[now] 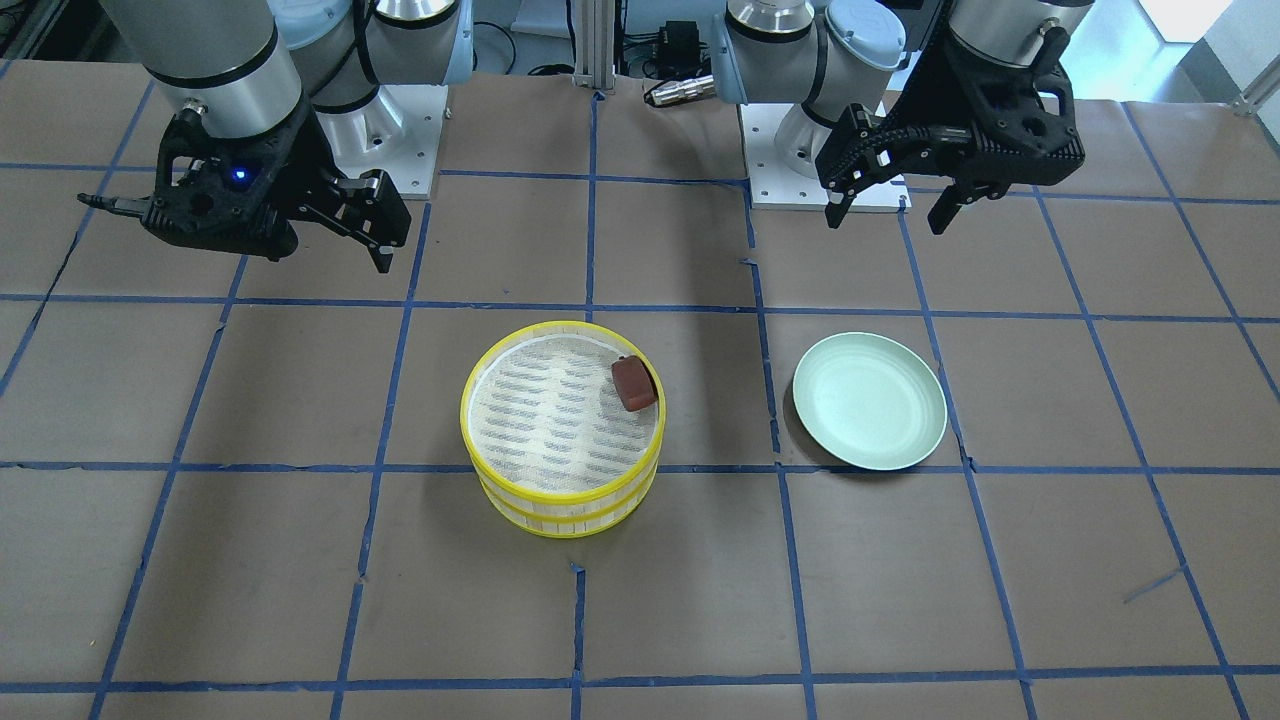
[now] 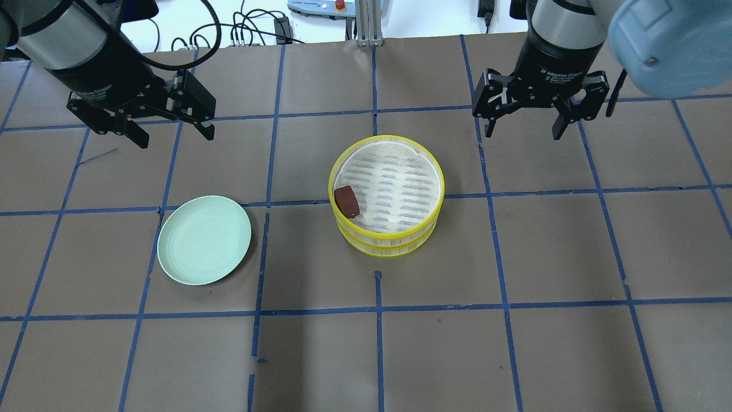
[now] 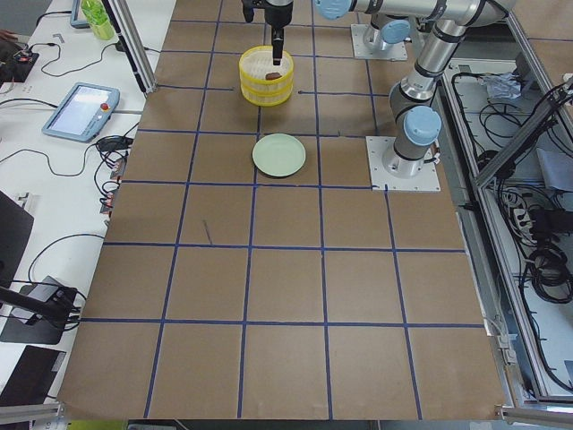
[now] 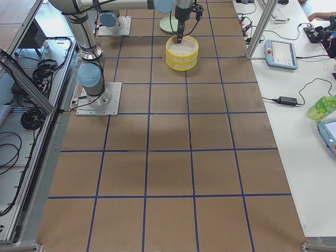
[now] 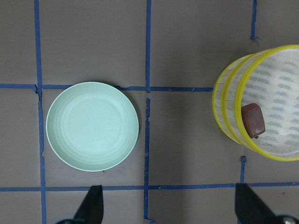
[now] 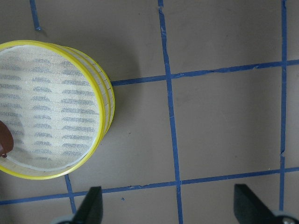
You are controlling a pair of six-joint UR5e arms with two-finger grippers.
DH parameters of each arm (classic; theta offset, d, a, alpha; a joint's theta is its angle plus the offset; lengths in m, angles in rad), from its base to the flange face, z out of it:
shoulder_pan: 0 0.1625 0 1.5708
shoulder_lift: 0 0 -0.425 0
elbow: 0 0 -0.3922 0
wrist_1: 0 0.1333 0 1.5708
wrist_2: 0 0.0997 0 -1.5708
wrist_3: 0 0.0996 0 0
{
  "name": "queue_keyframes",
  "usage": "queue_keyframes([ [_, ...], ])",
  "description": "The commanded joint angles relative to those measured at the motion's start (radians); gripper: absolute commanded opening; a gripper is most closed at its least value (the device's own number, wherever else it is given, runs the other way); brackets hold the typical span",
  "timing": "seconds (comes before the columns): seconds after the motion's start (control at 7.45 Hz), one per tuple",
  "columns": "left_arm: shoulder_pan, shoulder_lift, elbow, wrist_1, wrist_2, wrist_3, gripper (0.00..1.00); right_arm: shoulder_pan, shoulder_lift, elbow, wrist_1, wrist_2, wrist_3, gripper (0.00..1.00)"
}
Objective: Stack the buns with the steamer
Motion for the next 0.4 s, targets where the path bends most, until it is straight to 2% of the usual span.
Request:
queue_keyframes([
  [0.0,-0.002,0.003,-0.001,0.005,0.117,0.000,1.00,0.000,0.000,0.000,0.000,0.000,0.000,1.00],
  [0.27,-0.002,0.003,-0.007,0.005,0.117,0.000,1.00,0.000,0.000,0.002,0.002,-0.002,0.000,1.00],
])
